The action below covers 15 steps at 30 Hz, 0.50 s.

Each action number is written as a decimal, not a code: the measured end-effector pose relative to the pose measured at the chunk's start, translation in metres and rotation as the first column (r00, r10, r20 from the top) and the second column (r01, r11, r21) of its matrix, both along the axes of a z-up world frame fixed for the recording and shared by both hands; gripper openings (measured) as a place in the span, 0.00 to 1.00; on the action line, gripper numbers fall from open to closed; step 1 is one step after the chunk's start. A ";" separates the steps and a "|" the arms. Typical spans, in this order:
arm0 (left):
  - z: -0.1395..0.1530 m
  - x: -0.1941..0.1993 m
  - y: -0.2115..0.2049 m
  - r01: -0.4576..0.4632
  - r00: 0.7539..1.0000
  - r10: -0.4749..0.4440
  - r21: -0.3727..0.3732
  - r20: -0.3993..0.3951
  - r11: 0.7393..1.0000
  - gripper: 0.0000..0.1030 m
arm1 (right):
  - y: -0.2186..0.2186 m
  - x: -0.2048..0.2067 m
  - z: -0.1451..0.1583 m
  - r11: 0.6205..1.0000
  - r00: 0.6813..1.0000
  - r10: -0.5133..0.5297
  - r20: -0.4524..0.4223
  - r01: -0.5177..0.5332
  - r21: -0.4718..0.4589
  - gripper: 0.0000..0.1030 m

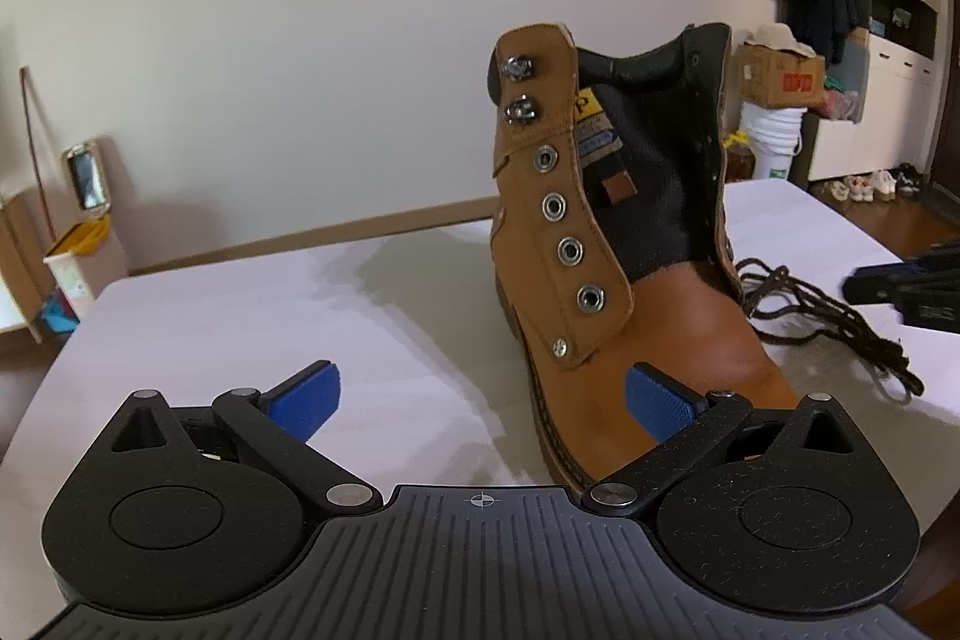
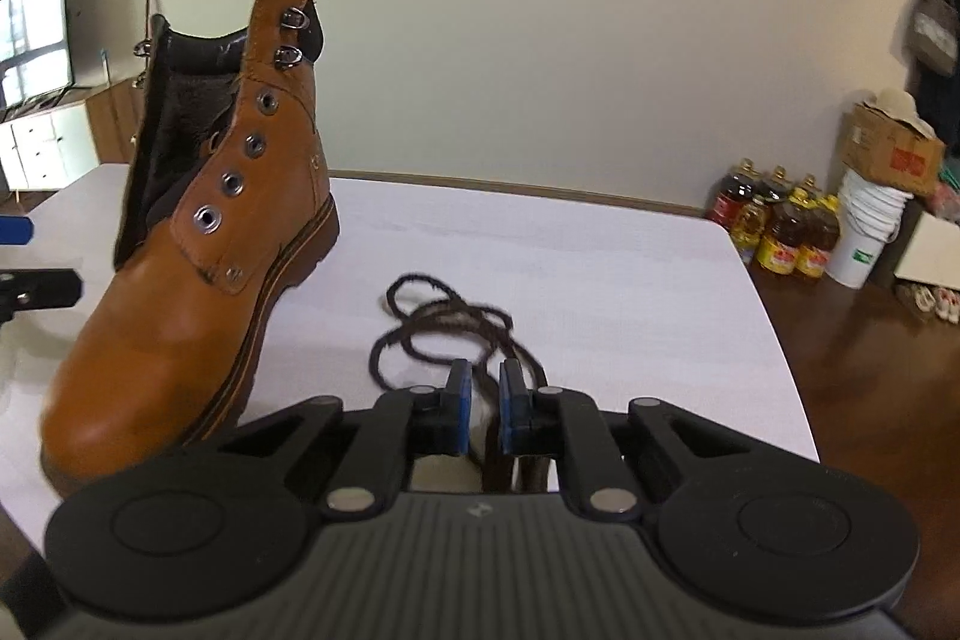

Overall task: Lace up shoes with both hands
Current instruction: 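Grasp the brown shoelace with the right gripper and lift it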

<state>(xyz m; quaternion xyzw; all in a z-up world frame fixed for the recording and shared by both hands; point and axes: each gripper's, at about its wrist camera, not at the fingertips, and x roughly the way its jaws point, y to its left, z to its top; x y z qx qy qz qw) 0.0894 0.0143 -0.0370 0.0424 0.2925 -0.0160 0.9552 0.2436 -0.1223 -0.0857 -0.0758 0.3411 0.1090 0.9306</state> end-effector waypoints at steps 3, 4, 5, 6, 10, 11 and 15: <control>0.003 -0.001 0.000 0.016 1.000 -0.016 -0.012 0.003 1.000 1.00 | 0.003 0.016 -0.004 1.000 0.999 0.031 -0.025 -0.031 -0.004 0.14; 0.003 0.000 0.000 0.020 1.000 -0.020 -0.017 0.003 1.000 1.00 | 0.004 0.020 -0.006 0.999 0.999 0.041 -0.034 -0.041 -0.007 0.14; 0.004 0.000 -0.001 0.023 1.000 -0.023 -0.019 0.001 1.000 1.00 | 0.005 0.026 -0.009 0.999 0.998 0.050 -0.044 -0.051 -0.013 0.14; 0.003 0.000 -0.001 0.024 1.000 -0.024 -0.020 0.000 1.000 1.00 | 0.006 0.033 -0.012 0.998 0.997 0.059 -0.055 -0.060 -0.020 0.14; 0.004 0.001 -0.001 0.028 1.000 -0.028 -0.021 -0.001 0.999 1.00 | 0.005 0.045 -0.020 0.998 0.995 0.060 -0.076 -0.062 -0.033 0.15; 0.004 0.001 -0.002 0.028 1.000 -0.028 -0.023 -0.002 0.999 1.00 | 0.004 0.047 -0.021 0.998 0.995 0.057 -0.079 -0.060 -0.032 0.16; 0.005 0.002 -0.002 0.031 1.000 -0.031 -0.020 0.000 0.999 1.00 | 0.003 0.053 -0.026 0.998 0.995 0.059 -0.082 -0.061 -0.024 0.18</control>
